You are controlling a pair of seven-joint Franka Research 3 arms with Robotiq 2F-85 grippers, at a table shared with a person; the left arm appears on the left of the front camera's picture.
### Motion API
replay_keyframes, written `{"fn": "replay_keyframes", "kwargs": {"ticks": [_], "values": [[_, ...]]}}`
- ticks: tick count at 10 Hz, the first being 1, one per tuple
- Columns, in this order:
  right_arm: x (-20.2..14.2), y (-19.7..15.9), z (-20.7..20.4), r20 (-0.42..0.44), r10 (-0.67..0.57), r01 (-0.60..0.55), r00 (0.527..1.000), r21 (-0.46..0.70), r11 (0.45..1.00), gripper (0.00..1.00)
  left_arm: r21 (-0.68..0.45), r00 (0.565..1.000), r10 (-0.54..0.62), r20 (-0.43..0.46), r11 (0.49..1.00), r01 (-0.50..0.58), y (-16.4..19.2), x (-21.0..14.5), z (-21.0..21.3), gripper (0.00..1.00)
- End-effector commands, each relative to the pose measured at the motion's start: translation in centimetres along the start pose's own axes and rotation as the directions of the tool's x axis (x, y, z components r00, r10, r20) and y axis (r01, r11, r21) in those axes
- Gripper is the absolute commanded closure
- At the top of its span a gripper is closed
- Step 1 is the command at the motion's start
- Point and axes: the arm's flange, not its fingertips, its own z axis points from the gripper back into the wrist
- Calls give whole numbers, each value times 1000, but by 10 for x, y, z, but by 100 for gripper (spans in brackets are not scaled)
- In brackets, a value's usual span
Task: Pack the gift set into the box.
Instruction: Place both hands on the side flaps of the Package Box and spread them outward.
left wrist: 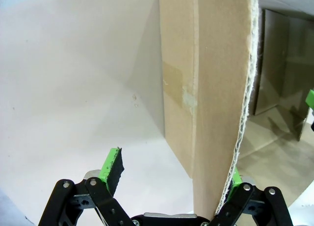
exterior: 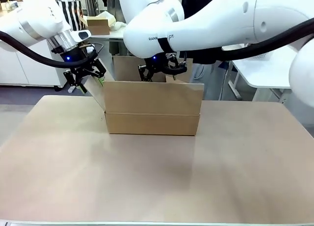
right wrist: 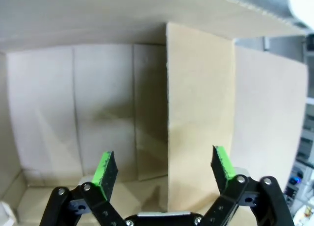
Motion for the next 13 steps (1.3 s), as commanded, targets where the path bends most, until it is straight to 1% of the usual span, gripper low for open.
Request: {"fn": "replay_keyframes", "kwargs": {"ticks": [1,3,5,9,13], "values": [[10,7,3,-3,-58,57,998,-75,996,0,17,1000,10,3,1000,-10,0,-1,1,0],[9,8,-11,0,-58,58,998,-87,995,0,17,1000,10,3,1000,-10,0,-1,1,0],[8,-3,-26,-27,-55,52,998,-93,994,0,17,1000,10,3,1000,-10,0,-1,1,0],[9,-9,-55,-5,-64,63,998,-121,991,0,17,1000,10,3,1000,-10,0,-1,1,0],[7,-21,-61,-8,-75,73,997,-143,987,0,17,1000,10,3,1000,-10,0,-1,1,0]]}}
